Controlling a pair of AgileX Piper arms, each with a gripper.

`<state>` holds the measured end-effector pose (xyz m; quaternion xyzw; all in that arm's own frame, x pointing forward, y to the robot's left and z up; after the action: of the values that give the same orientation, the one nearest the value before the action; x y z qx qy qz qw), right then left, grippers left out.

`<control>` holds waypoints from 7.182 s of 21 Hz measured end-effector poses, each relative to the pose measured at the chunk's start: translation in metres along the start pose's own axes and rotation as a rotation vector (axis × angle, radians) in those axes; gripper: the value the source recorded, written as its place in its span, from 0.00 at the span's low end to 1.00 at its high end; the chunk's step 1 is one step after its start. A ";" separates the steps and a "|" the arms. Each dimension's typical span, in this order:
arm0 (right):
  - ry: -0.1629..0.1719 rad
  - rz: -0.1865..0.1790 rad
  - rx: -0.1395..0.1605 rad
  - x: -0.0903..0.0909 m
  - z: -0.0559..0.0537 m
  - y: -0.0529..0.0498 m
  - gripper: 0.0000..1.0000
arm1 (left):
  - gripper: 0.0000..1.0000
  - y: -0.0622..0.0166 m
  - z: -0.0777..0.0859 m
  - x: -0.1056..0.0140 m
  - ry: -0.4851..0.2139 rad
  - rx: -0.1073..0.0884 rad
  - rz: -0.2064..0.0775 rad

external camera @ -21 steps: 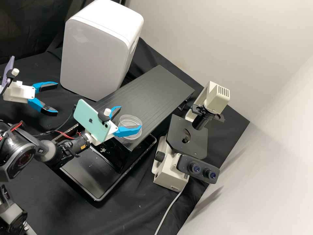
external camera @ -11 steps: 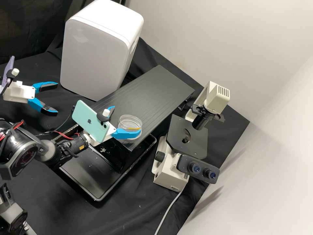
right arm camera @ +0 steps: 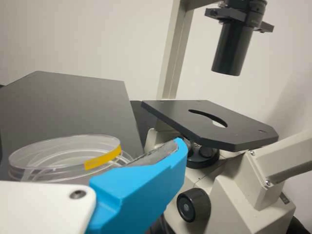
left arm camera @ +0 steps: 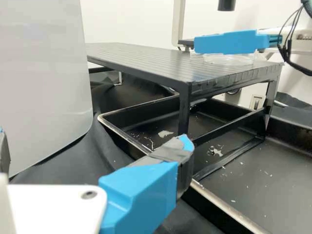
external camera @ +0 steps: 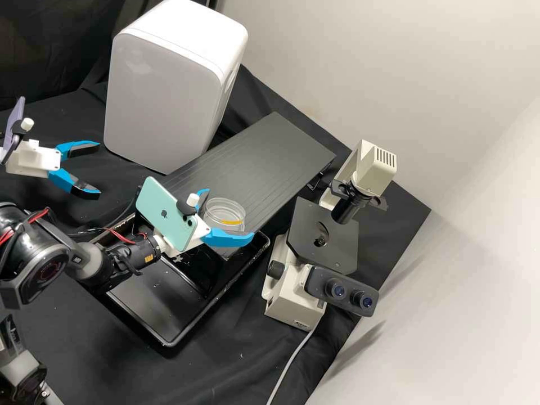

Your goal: Remove the lid from the petri dish

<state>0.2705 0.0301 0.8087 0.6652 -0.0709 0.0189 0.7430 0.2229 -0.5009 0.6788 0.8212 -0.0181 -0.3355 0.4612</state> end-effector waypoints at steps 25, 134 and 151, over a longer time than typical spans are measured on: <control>0.005 0.005 -0.044 0.019 -0.003 -0.004 0.00 | 1.00 -0.0011 -0.001 0.001 0.003 -0.001 -0.004; 0.008 -0.030 -0.065 0.026 -0.010 -0.021 0.00 | 1.00 0.0009 0.000 0.003 0.015 -0.009 0.011; 0.084 -0.043 -0.051 0.019 -0.031 -0.025 0.00 | 1.00 -0.0020 -0.001 0.004 0.020 -0.012 -0.001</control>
<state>0.2952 0.0568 0.7837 0.6462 -0.0258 0.0290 0.7622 0.2259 -0.5003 0.6757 0.8218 -0.0110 -0.3275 0.4660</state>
